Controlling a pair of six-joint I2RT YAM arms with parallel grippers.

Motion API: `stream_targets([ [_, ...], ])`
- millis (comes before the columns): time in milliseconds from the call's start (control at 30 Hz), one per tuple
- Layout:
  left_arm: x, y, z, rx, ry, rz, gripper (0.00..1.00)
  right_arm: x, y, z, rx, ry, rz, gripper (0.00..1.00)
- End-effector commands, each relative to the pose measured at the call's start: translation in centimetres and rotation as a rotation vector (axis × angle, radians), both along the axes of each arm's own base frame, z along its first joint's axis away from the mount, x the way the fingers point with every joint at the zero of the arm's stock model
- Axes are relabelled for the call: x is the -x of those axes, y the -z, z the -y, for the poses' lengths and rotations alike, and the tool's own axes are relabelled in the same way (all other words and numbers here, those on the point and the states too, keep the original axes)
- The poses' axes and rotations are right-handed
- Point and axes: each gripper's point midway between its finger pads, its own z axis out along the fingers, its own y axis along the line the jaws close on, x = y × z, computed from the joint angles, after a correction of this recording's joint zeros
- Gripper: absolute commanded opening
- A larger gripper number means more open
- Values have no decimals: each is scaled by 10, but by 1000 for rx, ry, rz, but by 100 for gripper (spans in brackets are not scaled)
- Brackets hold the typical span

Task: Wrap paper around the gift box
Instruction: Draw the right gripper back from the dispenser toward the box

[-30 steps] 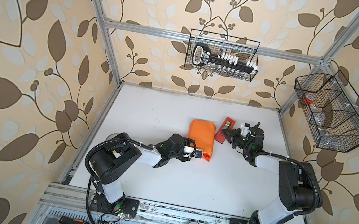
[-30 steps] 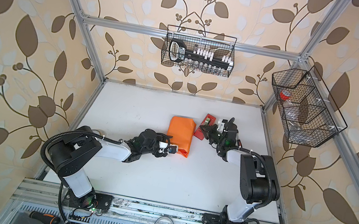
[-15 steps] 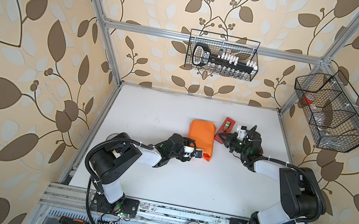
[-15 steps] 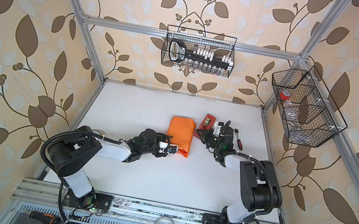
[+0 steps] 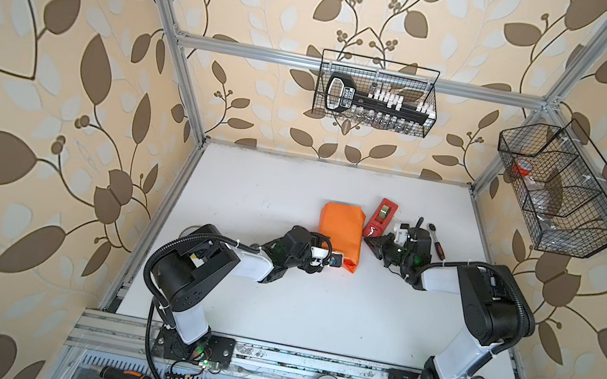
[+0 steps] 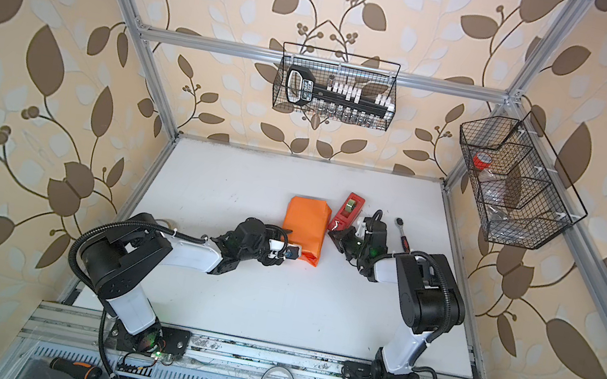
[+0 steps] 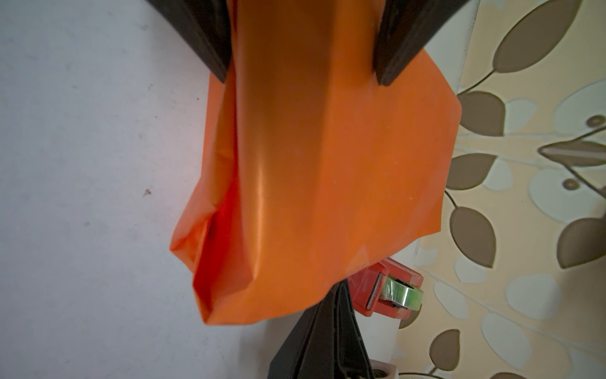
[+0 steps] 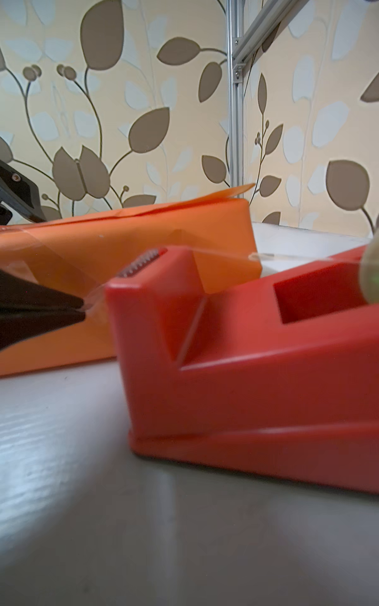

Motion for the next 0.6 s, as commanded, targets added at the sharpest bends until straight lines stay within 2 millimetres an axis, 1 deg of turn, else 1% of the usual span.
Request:
stream_targets([
  [0, 15, 51, -24, -164, -4, -124, 67, 8, 22, 5, 36, 4, -41, 0],
  [233, 15, 51, -24, -164, -4, -126, 67, 7, 39, 21, 81, 34, -68, 0],
  [567, 14, 52, -25, -167, -8, -127, 67, 5, 59, 33, 113, 50, -107, 0],
])
